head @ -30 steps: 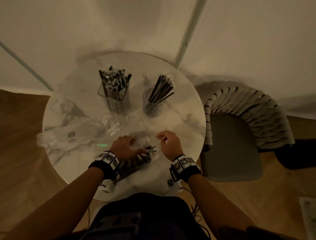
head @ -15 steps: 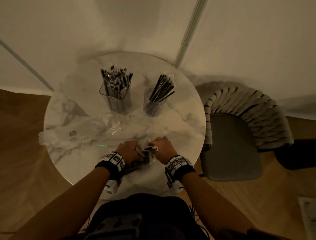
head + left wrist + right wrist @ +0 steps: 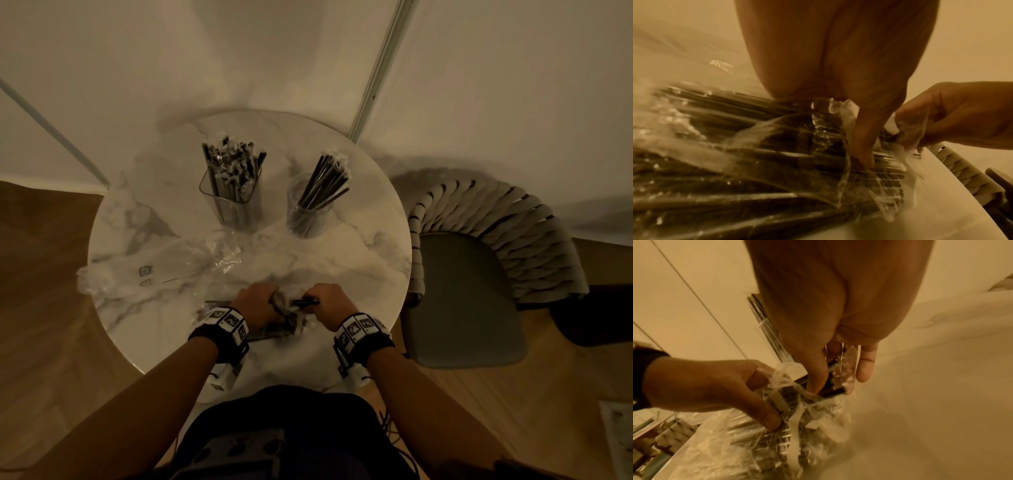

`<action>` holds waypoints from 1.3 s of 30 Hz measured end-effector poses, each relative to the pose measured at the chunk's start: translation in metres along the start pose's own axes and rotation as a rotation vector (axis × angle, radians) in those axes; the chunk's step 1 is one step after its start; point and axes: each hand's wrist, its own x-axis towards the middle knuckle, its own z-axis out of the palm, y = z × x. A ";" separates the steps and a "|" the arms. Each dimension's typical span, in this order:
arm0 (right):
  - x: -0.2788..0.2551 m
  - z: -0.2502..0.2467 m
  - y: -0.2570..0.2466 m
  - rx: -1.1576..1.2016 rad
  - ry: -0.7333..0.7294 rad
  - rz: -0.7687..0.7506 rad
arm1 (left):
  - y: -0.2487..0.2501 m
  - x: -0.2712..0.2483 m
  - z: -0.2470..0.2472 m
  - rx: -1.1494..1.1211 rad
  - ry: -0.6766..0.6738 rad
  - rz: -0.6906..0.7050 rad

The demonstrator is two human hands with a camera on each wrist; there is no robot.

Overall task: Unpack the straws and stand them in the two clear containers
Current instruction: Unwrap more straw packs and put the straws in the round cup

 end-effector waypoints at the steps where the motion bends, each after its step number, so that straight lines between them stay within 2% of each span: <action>1: 0.000 -0.003 0.002 -0.004 0.003 -0.012 | -0.001 0.000 0.000 -0.003 0.016 0.005; 5: -0.002 -0.015 0.009 -0.031 0.035 -0.044 | 0.000 -0.001 -0.003 0.043 0.016 0.024; 11: -0.004 -0.021 0.024 0.142 0.173 0.018 | -0.002 -0.002 -0.003 0.079 0.095 0.114; 21: -0.010 -0.033 0.039 0.238 0.227 0.067 | -0.004 -0.001 -0.005 0.140 0.085 0.069; 29: -0.013 -0.042 0.053 0.550 0.233 0.237 | -0.004 0.004 -0.001 0.093 0.075 0.035; 33: -0.008 -0.034 0.042 0.767 0.305 0.271 | -0.008 0.005 0.003 0.107 0.104 0.046; 39: -0.004 -0.029 0.036 0.813 0.374 0.278 | -0.011 0.003 0.003 0.085 0.102 0.052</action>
